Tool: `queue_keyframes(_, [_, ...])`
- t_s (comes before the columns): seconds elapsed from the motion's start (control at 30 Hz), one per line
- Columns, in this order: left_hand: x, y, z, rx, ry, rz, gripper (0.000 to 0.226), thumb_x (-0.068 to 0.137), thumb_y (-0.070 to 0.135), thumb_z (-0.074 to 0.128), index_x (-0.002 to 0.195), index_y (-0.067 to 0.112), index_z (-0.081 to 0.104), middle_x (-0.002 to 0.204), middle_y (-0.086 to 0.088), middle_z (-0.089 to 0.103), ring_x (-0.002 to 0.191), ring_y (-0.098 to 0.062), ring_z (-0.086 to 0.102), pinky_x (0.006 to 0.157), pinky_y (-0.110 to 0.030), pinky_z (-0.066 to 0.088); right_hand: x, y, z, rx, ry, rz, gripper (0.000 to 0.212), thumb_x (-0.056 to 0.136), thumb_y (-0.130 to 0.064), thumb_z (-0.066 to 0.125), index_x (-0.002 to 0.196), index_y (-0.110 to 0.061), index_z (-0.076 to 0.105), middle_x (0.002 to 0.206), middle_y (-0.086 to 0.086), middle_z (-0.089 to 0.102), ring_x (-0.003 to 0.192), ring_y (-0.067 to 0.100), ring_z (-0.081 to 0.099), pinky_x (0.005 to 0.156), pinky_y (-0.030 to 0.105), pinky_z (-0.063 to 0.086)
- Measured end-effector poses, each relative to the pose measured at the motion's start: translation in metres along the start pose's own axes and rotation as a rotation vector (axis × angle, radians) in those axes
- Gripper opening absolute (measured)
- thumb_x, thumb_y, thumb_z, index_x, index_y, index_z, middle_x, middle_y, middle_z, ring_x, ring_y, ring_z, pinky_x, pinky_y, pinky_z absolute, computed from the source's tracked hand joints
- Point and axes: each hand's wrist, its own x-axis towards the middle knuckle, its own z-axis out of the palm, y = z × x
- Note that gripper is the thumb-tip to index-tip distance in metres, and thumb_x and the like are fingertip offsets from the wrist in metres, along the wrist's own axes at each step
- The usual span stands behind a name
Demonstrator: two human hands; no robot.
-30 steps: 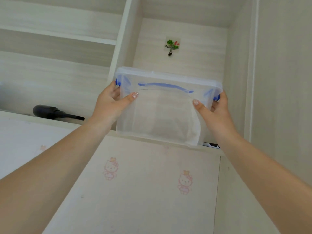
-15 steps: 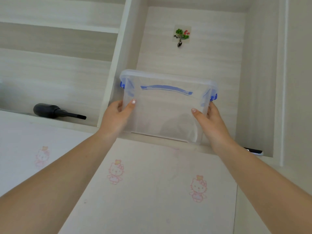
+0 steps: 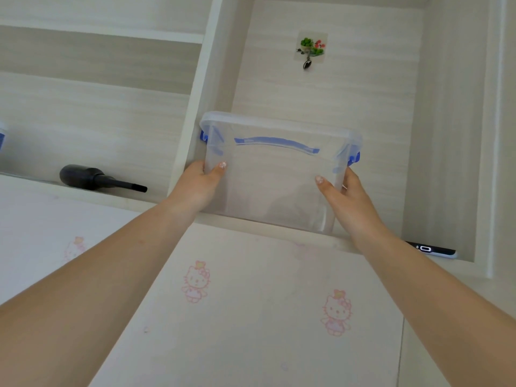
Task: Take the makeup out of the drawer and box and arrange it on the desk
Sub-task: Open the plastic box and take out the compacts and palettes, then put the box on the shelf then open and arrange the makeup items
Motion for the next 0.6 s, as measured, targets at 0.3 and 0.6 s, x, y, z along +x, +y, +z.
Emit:
queue_keyframes(0.3, [-0.054,-0.007,0.005,-0.158,0.151,0.202,0.063,0.089,0.027,0.060,0.143,0.016,0.030,0.146,0.000,0.039,0.134,-0.008,0.037,0.113,-0.034,0.032,-0.023,-0.001,0.003,-0.038,0.258,-0.096,0.068,0.085,-0.042,0.062,0.143,-0.027,0.031,0.142,-0.005,0.037,0.134,0.008,0.034,0.100,0.020,0.026])
queue_keyframes(0.6, [-0.153,-0.024,-0.029,-0.152,0.143,0.138,0.036,0.092,0.022,0.057,0.126,0.022,0.046,0.127,0.006,0.052,0.110,0.002,0.052,0.075,0.003,0.038,-0.131,0.001,0.031,0.027,0.082,-0.256,0.052,0.087,-0.028,0.060,0.135,-0.020,0.042,0.147,-0.006,0.031,0.140,0.009,0.026,0.112,0.015,0.023])
